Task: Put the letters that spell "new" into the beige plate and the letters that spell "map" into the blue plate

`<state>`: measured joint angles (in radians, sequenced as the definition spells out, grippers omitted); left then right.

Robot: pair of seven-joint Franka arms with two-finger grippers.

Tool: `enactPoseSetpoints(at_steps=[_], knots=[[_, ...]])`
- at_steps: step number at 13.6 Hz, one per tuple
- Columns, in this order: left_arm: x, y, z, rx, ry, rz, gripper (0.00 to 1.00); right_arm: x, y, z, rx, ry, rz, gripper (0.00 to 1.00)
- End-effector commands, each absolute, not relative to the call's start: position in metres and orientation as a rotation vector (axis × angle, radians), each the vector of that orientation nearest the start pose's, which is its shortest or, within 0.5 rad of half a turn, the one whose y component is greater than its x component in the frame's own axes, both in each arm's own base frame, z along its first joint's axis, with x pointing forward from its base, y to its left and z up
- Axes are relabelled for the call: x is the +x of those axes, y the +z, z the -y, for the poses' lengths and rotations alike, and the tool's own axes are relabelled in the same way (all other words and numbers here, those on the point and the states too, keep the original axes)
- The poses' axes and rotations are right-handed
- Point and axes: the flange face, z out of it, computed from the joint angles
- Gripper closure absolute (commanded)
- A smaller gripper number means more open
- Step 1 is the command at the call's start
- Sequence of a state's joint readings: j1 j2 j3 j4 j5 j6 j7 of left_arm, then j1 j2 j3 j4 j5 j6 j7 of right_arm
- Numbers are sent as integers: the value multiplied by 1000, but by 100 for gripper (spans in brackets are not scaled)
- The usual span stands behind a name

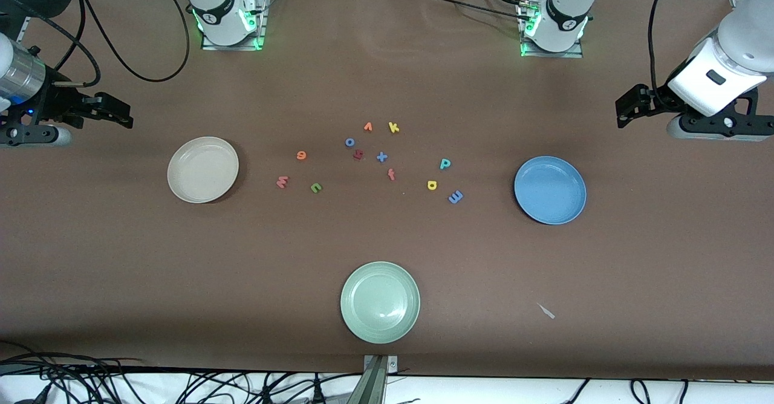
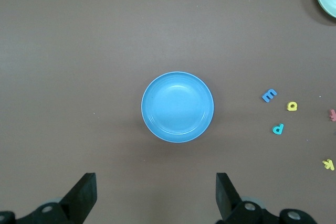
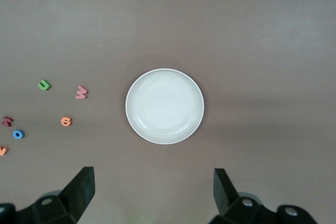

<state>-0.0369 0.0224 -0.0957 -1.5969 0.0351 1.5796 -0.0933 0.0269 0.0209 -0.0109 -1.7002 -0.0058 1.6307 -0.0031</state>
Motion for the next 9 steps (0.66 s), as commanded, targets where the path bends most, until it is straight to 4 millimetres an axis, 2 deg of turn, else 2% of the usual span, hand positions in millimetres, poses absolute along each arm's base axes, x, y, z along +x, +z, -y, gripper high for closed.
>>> enactPoseSetpoints(at_steps=[1, 9], knots=[[561, 606, 71, -3093, 39, -75, 0, 557, 558, -9, -3134, 142, 26, 0], [561, 606, 72, -3094, 37, -68, 0, 557, 558, -9, -3134, 142, 26, 0]])
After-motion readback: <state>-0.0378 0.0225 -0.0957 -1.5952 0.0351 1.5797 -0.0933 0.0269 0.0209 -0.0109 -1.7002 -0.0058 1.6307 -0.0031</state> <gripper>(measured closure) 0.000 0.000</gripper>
